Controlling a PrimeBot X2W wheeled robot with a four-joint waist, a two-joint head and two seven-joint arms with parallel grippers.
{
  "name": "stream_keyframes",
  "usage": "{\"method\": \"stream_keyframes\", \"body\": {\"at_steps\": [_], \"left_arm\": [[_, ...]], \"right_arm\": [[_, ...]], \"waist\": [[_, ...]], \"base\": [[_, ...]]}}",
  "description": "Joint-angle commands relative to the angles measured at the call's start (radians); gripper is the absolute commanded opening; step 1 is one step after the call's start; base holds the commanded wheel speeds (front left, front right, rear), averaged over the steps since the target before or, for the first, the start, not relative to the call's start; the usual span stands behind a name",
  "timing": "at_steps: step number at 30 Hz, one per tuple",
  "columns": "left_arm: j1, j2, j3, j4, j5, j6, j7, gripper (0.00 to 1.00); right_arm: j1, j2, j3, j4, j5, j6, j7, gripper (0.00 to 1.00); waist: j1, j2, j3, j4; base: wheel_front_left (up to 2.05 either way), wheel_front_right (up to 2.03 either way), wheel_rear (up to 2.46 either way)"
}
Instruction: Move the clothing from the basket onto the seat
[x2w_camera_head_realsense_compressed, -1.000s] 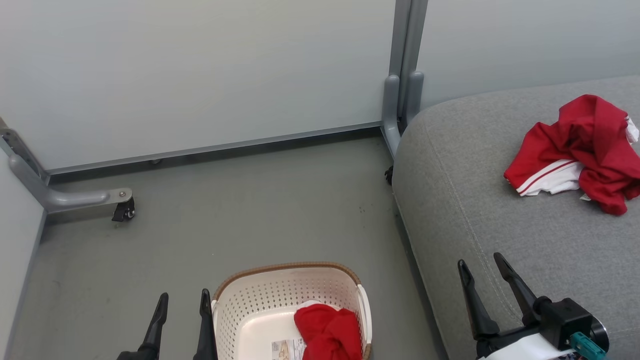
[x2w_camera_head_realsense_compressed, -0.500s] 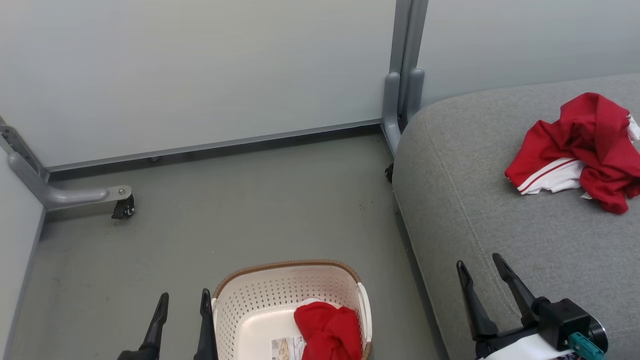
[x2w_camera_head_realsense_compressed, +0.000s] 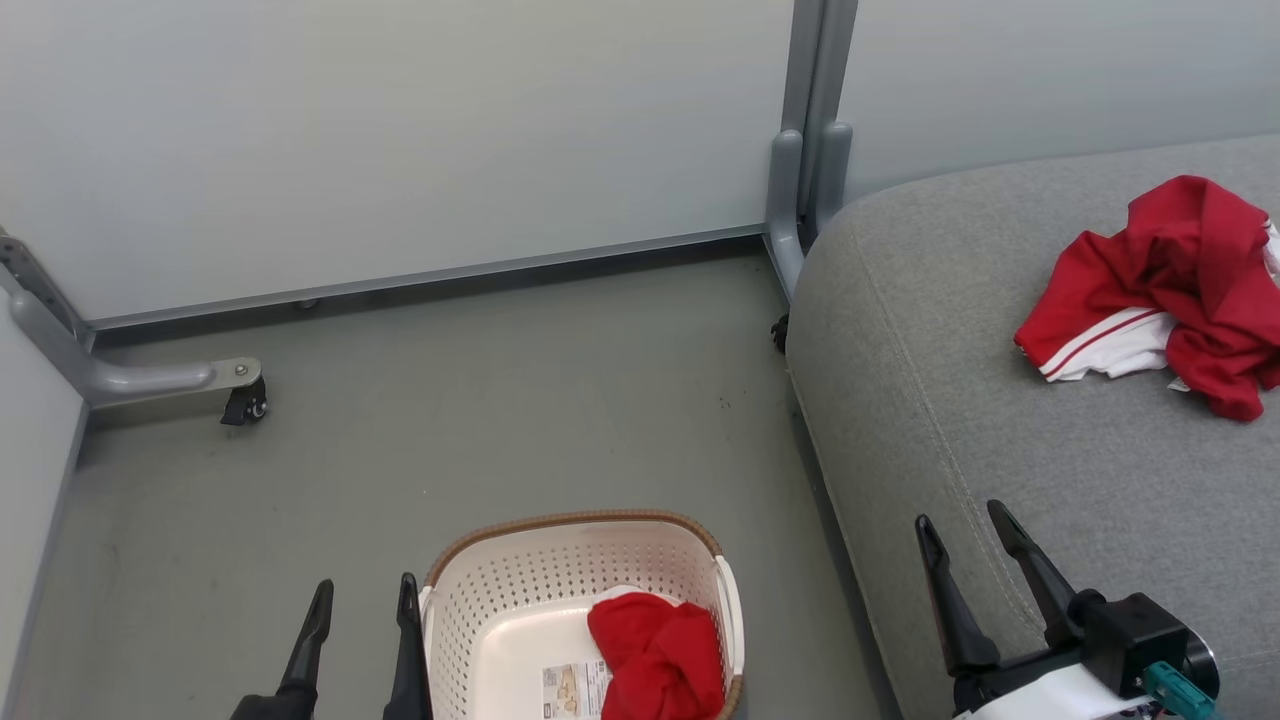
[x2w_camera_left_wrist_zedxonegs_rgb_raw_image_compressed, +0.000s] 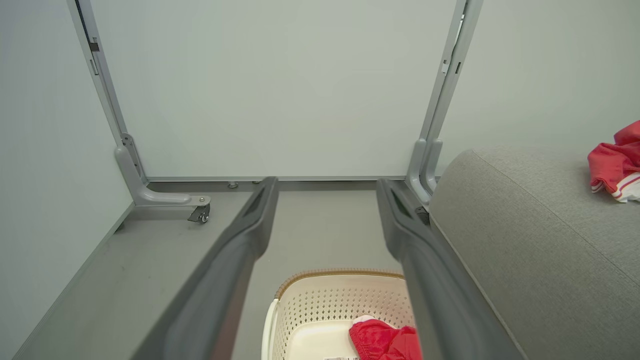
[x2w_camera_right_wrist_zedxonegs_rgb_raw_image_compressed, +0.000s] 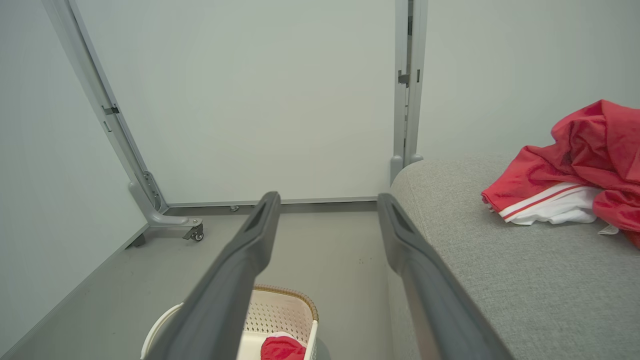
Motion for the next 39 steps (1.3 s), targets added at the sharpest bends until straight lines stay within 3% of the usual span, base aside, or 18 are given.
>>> {"method": "stream_keyframes", "body": {"at_steps": [1, 10, 20, 25, 33, 39], "left_arm": [[-0.013, 0.002, -0.001, 0.002, -0.001, -0.006, 0.0, 1.0], [-0.07, 0.002, -0.034, 0.067, 0.016, -0.004, 0.0, 1.0], [-0.363, 0.002, -0.141, 0.306, 0.065, -0.071, 0.0, 1.0], [-0.556, 0.003, -0.229, 0.507, 0.074, -0.114, 0.0, 1.0], [-0.839, 0.004, -0.401, 0.853, 0.032, -0.138, 0.031, 1.0], [-1.001, 0.005, -0.59, 0.97, -0.033, -0.139, 0.078, 1.0]], "right_arm": [[-0.011, -0.001, -0.002, -0.006, 0.004, -0.001, -0.003, 1.0], [-0.041, -0.014, -0.014, -0.017, 0.001, -0.001, -0.003, 1.0], [-0.234, -0.041, -0.092, -0.063, -0.016, -0.001, -0.003, 1.0], [-0.334, -0.056, -0.119, -0.104, -0.02, -0.001, -0.003, 1.0], [-0.427, -0.062, -0.103, -0.183, -0.026, -0.001, -0.003, 1.0], [-0.472, -0.065, -0.077, -0.242, -0.037, -0.001, -0.003, 1.0]], "waist": [[0.0, 0.0, 0.005, 0.0], [0.0, 0.0, 0.08, -0.001], [0.0, 0.0, 0.381, -0.01], [0.0, 0.0, 0.529, -0.029], [0.0, 0.0, 0.723, -0.092], [0.0, 0.0, 0.847, -0.134]], "base": [[0.0, 0.0, 0.0], [0.0, 0.0, 0.0], [0.0, 0.0, 0.0], [0.0, 0.0, 0.0], [0.0, 0.0, 0.0], [0.0, 0.0, 0.0]]}}
